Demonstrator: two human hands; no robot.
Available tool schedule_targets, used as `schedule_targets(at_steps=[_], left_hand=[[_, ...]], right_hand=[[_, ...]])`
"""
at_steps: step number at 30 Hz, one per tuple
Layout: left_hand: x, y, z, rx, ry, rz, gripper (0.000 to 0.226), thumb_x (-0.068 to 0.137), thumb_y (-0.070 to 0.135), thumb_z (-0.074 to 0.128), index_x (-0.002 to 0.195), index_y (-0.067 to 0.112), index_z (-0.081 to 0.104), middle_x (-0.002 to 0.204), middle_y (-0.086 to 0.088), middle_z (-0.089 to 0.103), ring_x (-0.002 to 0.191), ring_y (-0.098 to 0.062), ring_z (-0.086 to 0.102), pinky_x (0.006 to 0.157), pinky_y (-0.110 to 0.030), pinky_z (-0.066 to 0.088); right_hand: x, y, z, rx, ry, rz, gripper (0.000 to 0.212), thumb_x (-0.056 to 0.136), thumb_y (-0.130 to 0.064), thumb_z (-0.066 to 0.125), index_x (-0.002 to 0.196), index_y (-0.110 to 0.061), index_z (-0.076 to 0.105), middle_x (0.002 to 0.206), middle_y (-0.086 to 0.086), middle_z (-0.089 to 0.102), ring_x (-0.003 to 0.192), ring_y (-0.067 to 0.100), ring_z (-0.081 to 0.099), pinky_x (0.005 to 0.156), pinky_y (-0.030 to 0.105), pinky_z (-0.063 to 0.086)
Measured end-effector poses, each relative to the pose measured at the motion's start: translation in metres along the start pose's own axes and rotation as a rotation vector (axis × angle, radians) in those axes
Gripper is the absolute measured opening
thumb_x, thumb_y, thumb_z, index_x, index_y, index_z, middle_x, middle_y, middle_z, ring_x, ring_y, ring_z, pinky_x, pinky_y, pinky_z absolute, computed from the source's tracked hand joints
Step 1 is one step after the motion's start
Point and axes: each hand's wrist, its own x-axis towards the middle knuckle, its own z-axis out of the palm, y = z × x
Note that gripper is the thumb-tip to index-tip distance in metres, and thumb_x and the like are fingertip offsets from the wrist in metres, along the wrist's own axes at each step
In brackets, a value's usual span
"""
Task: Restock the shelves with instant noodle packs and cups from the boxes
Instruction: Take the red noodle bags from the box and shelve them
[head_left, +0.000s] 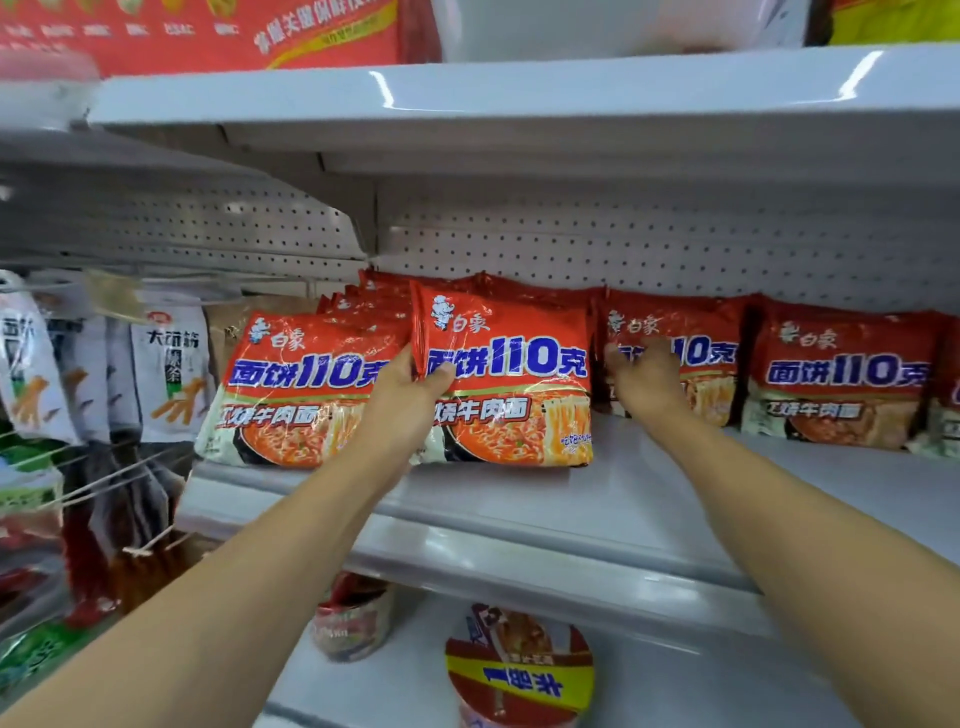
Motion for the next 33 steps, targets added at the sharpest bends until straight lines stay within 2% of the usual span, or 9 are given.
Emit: schedule_targets(at_steps=[2, 5, 8, 12, 15, 21, 26, 30, 33], left_hand=[[0.007, -0.002, 0.010, -0.028, -0.012, -0.048, 0.017, 0.099, 0.016, 0.049, 0.107, 0.029, 0.056, 0.101, 0.008, 0.068, 0.095, -0.013, 0.064, 0.084, -0.030, 0.050], [0.016, -0.004, 0.020, 0.004, -0.018, -0.070, 0.020, 0.099, 0.016, 0.048, 0.115, 0.026, 0.055, 0.106, 0.005, 0.065, 0.089, -0.009, 0.062, 0.078, -0.025, 0.047], [0.024, -0.010, 0.023, 0.034, -0.005, -0.068, 0.028, 0.099, 0.014, 0.048, 0.126, 0.019, 0.054, 0.109, 0.003, 0.062, 0.084, -0.007, 0.059, 0.067, -0.019, 0.042], [0.033, -0.023, 0.026, 0.103, 0.076, -0.043, 0.032, 0.097, 0.009, 0.051, 0.129, 0.015, 0.053, 0.118, -0.003, 0.062, 0.102, -0.019, 0.059, 0.085, -0.031, 0.045], [0.037, -0.030, 0.032, 0.242, 0.145, -0.005, 0.033, 0.098, 0.010, 0.050, 0.130, 0.013, 0.047, 0.125, -0.007, 0.060, 0.112, -0.025, 0.058, 0.091, -0.034, 0.043], [0.036, -0.032, 0.041, 0.573, 0.276, 0.107, 0.041, 0.095, 0.005, 0.051, 0.131, 0.004, 0.033, 0.125, -0.022, 0.057, 0.108, -0.040, 0.059, 0.086, -0.046, 0.049], [0.035, -0.029, 0.043, 0.700, 0.290, 0.263, 0.076, 0.087, -0.005, 0.058, 0.149, 0.007, 0.015, 0.144, -0.019, 0.033, 0.128, -0.035, 0.043, 0.097, -0.046, 0.045], [0.032, -0.024, 0.044, 0.854, 0.257, 0.362, 0.080, 0.081, -0.010, 0.058, 0.148, 0.004, 0.018, 0.150, -0.023, 0.020, 0.138, -0.038, 0.023, 0.108, -0.048, 0.035], [0.027, -0.019, 0.045, 0.991, 0.231, 0.439, 0.076, 0.079, -0.007, 0.061, 0.145, 0.002, 0.025, 0.151, -0.025, 0.019, 0.139, -0.041, 0.020, 0.113, -0.048, 0.025]], right_hand=[[0.001, 0.005, -0.014, -0.015, -0.013, 0.013, 0.047, 0.092, -0.034, 0.055, 0.123, 0.000, 0.048, 0.119, 0.022, 0.057, 0.110, 0.038, 0.055, 0.086, 0.037, 0.044], [0.001, 0.012, -0.028, -0.047, -0.064, 0.045, 0.054, 0.096, -0.033, 0.054, 0.135, 0.001, 0.038, 0.132, 0.017, 0.051, 0.121, 0.034, 0.049, 0.091, 0.031, 0.039], [0.002, 0.017, -0.037, -0.067, -0.081, 0.029, 0.064, 0.095, -0.039, 0.054, 0.142, -0.003, 0.030, 0.139, 0.016, 0.048, 0.127, 0.031, 0.047, 0.099, 0.033, 0.038], [0.002, 0.021, -0.044, -0.105, -0.100, -0.015, 0.066, 0.095, -0.041, 0.053, 0.144, -0.005, 0.028, 0.142, 0.015, 0.046, 0.129, 0.031, 0.045, 0.102, 0.033, 0.036], [0.000, 0.023, -0.048, -0.136, -0.113, -0.039, 0.066, 0.095, -0.042, 0.051, 0.144, -0.005, 0.027, 0.142, 0.015, 0.045, 0.129, 0.031, 0.044, 0.102, 0.034, 0.036], [-0.004, 0.027, -0.051, -0.164, -0.114, -0.057, 0.064, 0.095, -0.043, 0.051, 0.144, -0.008, 0.029, 0.142, 0.013, 0.044, 0.125, 0.029, 0.047, 0.091, 0.030, 0.038], [-0.009, 0.026, -0.055, -0.148, -0.113, -0.056, 0.066, 0.094, -0.042, 0.054, 0.144, -0.008, 0.028, 0.145, 0.013, 0.041, 0.128, 0.029, 0.045, 0.099, 0.034, 0.038], [-0.019, 0.021, -0.061, -0.154, -0.126, -0.066, 0.068, 0.092, -0.040, 0.058, 0.144, -0.009, 0.028, 0.144, 0.011, 0.042, 0.129, 0.028, 0.044, 0.102, 0.036, 0.038], [-0.031, 0.016, -0.069, -0.170, -0.127, -0.083, 0.070, 0.088, -0.035, 0.065, 0.144, -0.012, 0.029, 0.143, 0.009, 0.043, 0.129, 0.026, 0.044, 0.102, 0.034, 0.037]])
